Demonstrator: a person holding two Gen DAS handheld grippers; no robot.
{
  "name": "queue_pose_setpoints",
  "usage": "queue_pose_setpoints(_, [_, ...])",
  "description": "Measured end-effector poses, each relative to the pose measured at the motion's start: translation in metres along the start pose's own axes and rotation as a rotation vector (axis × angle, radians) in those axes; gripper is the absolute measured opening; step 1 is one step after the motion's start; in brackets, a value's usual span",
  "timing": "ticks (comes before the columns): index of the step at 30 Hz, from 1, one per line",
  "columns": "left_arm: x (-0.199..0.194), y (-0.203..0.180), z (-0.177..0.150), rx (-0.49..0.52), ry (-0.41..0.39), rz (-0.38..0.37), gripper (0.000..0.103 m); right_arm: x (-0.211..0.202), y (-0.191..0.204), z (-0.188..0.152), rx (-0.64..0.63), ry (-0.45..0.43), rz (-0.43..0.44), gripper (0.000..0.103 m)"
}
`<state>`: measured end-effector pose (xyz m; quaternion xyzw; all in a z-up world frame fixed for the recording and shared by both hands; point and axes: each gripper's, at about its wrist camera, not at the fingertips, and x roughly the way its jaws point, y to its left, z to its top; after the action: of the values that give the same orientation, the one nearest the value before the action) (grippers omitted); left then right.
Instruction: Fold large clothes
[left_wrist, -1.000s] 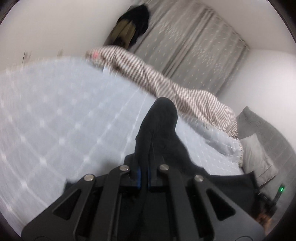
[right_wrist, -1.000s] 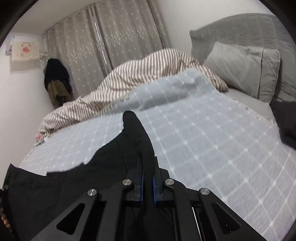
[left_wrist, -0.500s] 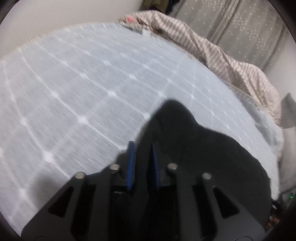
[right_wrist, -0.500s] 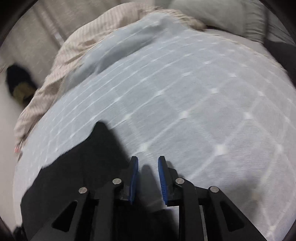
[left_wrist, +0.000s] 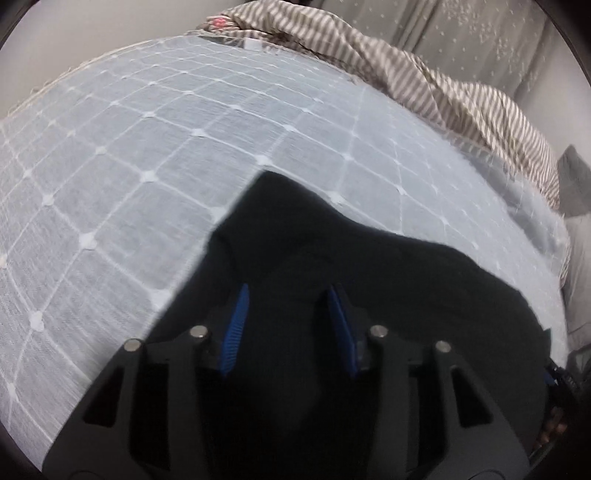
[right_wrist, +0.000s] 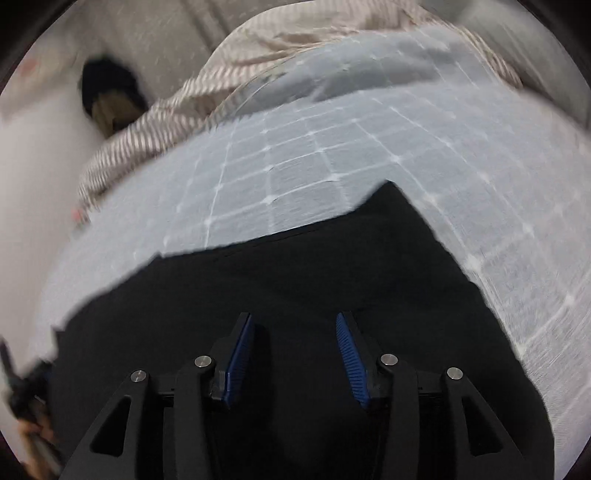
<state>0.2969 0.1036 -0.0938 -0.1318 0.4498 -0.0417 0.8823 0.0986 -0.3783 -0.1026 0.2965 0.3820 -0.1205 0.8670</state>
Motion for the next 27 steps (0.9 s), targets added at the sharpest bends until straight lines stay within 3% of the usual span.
queue_pose_setpoints(1, [-0.004,0.011,0.001,-0.003,-0.01,0.043,0.046,-0.005,-0.014,0.003,0.039,-0.01,-0.027,0.044])
queue_pose_setpoints(2, [-0.006,0.016,0.001,-0.001,-0.006,0.061,0.046,-0.012,-0.031,0.005,0.06,-0.021,-0.15,0.044])
queue_pose_setpoints(3, [-0.008,0.021,0.0,0.0,0.005,0.073,0.046,-0.018,-0.044,0.004,0.088,-0.031,-0.215,0.049])
queue_pose_setpoints(4, [-0.015,0.024,-0.002,0.011,0.008,0.12,0.046,-0.025,-0.062,0.002,0.153,-0.018,-0.24,0.048])
queue_pose_setpoints(6, [-0.026,0.022,-0.009,0.026,0.001,0.129,0.046,-0.04,-0.079,-0.001,0.213,-0.013,-0.193,0.047])
queue_pose_setpoints(8, [-0.044,0.015,-0.021,0.037,-0.024,0.101,0.049,-0.06,-0.07,-0.005,0.154,-0.037,-0.234,0.048])
queue_pose_setpoints(10, [-0.067,0.0,-0.034,0.048,-0.058,0.065,0.061,-0.079,-0.052,-0.011,0.09,-0.06,-0.231,0.049])
queue_pose_setpoints(12, [-0.086,-0.016,-0.046,0.064,-0.091,0.031,0.077,-0.092,-0.032,-0.018,0.05,-0.06,-0.205,0.059])
queue_pose_setpoints(14, [-0.105,-0.029,-0.061,0.089,-0.115,0.013,0.083,-0.104,-0.007,-0.034,-0.005,-0.055,-0.177,0.069])
queue_pose_setpoints(18, [-0.114,-0.033,-0.083,0.09,-0.034,-0.053,0.086,-0.111,0.014,-0.064,-0.083,-0.031,-0.164,0.072])
queue_pose_setpoints(21, [-0.114,-0.013,-0.107,0.063,0.022,-0.041,0.086,-0.115,-0.009,-0.086,-0.022,0.002,-0.179,0.072])
queue_pose_setpoints(24, [-0.122,0.0,-0.125,0.091,0.011,-0.059,0.086,-0.128,-0.038,-0.107,0.066,-0.003,-0.15,0.072])
queue_pose_setpoints(27, [-0.142,0.005,-0.137,0.178,-0.033,0.019,0.086,-0.145,-0.042,-0.116,0.031,-0.018,-0.159,0.072])
